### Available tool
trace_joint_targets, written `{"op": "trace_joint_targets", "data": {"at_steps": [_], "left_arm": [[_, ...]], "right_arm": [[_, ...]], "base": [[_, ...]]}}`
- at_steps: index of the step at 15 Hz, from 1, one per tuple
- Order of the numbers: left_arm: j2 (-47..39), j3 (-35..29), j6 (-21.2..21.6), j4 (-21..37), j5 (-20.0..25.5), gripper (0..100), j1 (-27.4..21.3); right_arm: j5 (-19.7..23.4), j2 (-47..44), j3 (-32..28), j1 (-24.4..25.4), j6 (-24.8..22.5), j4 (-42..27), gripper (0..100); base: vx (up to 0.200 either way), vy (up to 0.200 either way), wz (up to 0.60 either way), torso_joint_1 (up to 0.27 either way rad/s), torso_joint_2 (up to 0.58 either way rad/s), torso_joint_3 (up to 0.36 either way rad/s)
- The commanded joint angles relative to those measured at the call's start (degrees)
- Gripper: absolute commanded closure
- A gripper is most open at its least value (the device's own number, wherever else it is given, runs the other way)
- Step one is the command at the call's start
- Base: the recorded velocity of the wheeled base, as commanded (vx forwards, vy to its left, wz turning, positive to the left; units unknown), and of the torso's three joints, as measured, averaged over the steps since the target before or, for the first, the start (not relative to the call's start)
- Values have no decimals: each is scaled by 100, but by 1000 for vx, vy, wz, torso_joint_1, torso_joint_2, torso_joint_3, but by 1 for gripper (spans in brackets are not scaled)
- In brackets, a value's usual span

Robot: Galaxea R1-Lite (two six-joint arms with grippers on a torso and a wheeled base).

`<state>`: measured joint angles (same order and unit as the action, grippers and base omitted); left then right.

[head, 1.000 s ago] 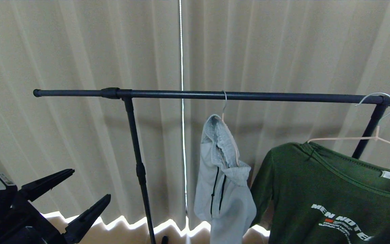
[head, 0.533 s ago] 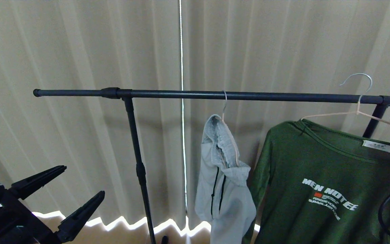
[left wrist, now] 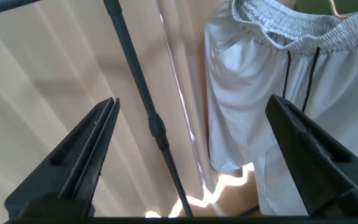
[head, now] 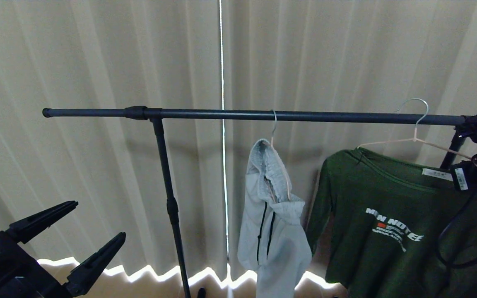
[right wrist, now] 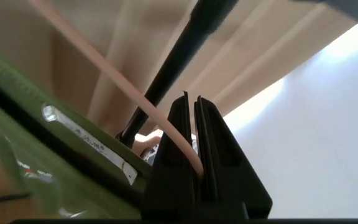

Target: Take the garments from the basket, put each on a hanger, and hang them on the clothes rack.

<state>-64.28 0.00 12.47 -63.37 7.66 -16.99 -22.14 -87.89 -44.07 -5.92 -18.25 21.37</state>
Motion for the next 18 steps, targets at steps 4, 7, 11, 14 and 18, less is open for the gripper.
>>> {"op": "trace_joint_targets", "data": {"at_steps": [4,7,11,14,18], "left_arm": [[3,0,1,0,-1,0,-6],[3,0,1,0,-1,0,-6],[3,0,-8,0,-1,0,3],[-14,0,1,17,-1,0,21],[38,0,168,17,-10,0,29]], "right_arm": [[-1,-149,56,496,6,-1,100],[17,-123,197,795,14,-1,100],[52,-44,408,918,32,78,100],[69,62,882,953,41,605,0],[535,229,1436,1419,50,1317,0]], "base": [[0,0,0,0,0,0],[0,0,0,0,0,0],[0,0,0,0,0,0],[0,0,0,0,0,0],[0,0,0,0,0,0]]}}
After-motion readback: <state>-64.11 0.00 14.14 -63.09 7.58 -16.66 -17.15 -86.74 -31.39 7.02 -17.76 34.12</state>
